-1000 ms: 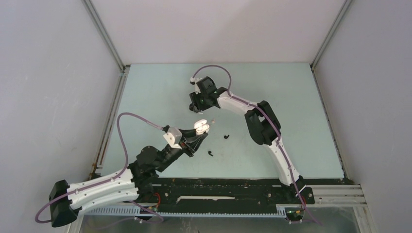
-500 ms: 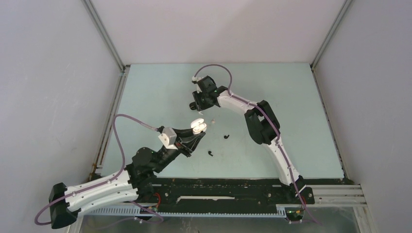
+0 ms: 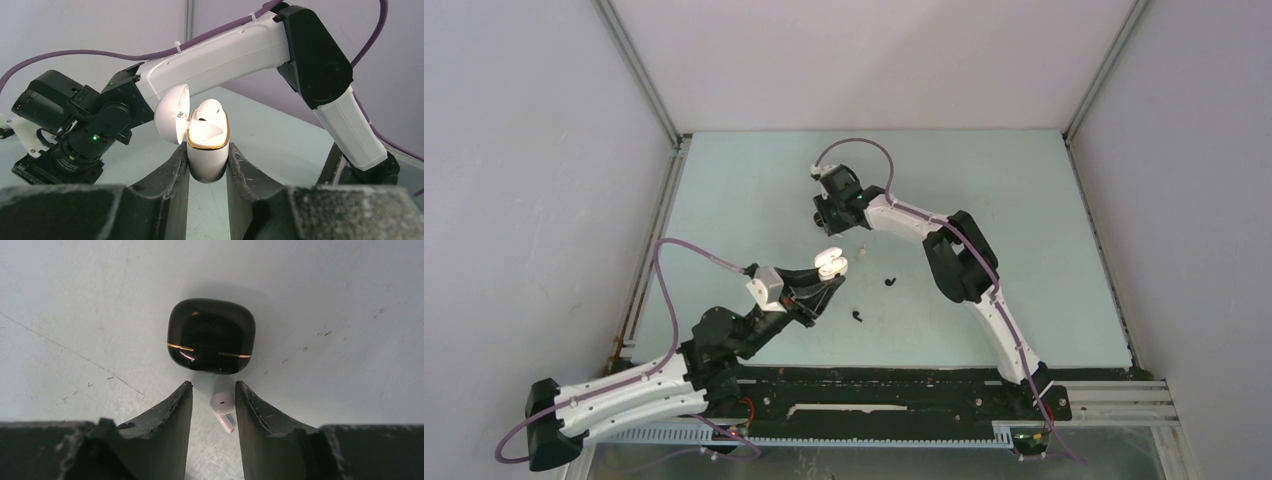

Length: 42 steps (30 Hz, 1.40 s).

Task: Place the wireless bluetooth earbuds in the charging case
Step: Pick up the earbud from the center of the board, then place the earbud at the center of the board.

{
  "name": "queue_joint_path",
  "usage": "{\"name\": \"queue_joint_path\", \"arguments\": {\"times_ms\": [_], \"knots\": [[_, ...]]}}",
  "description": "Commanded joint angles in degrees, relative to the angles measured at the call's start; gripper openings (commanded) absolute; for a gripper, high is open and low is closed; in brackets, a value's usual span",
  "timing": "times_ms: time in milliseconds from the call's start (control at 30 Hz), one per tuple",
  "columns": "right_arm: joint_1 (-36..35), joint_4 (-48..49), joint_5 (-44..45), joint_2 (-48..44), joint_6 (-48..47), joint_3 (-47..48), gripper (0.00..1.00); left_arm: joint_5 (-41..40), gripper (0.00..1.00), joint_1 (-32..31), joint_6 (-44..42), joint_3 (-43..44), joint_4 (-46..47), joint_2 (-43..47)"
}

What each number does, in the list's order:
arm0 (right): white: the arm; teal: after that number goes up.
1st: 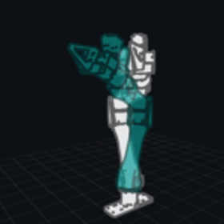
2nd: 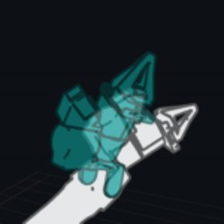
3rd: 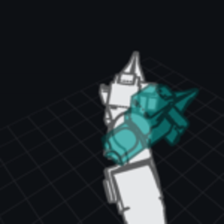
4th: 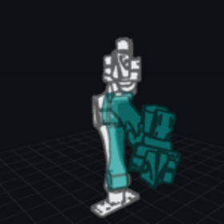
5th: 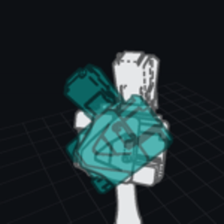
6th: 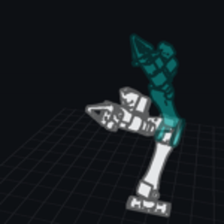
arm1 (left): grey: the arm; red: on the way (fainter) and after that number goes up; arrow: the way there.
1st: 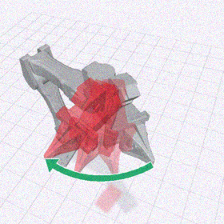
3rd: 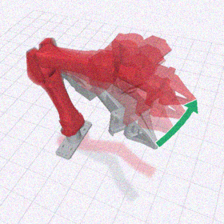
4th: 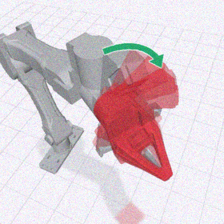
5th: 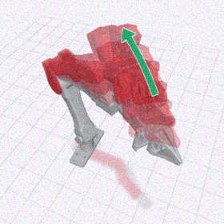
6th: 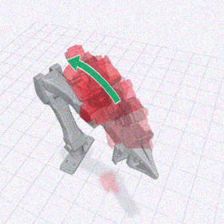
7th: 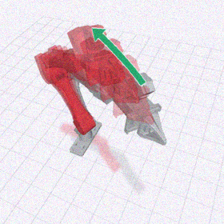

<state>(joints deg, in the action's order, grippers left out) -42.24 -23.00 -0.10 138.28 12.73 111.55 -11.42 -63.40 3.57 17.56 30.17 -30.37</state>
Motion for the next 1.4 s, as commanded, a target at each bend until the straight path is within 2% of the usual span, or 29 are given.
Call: {"name": "queue_joint_path", "arguments": {"times_ms": [0, 200, 433, 633, 967, 1033, 1367], "knots": [[-0.75, -3.76, 2.48, -0.65, 1.97, -3.8, 0.39, -0.36, 0.0, -0.74, -0.32, 0.1, 1.2, -0.66], [-0.71, -3.39, 4.12, -1.67, 2.61, -5.64, 0.36, 0.16, 0.0, -0.94, -0.91, 0.24, 2.16, -2.12], [-1.19, -3.19, 4.98, -2.0, 2.73, -6.47, 0.21, 0.54, 0.0, -1.03, -0.76, 0.11, 2.92, -3.03], [0.07, -2.48, 4.2, -5.87, 2.9, -10.14, 0.15, 0.61, 0.0, -1.03, -0.91, -0.27, 2.61, -2.85], [8.73, 5.02, 1.99, -26.4, 4.45, -29.94, 0.14, 2.13, 0.0, -1.07, -2.26, -1.04, 6.48, -5.91], [10.7, 5.65, 0.75, -29.92, 4.51, -34.66, 0.11, 2.55, 0.0, -1.05, -2.65, -1.14, 7.32, -6.66], [19.2, 9.66, -3.06, -42.53, 8.82, -52.86, 0.13, 5.1, 0.0, -1.11, -2.75, -0.5, 12.93, -12.11]]}}
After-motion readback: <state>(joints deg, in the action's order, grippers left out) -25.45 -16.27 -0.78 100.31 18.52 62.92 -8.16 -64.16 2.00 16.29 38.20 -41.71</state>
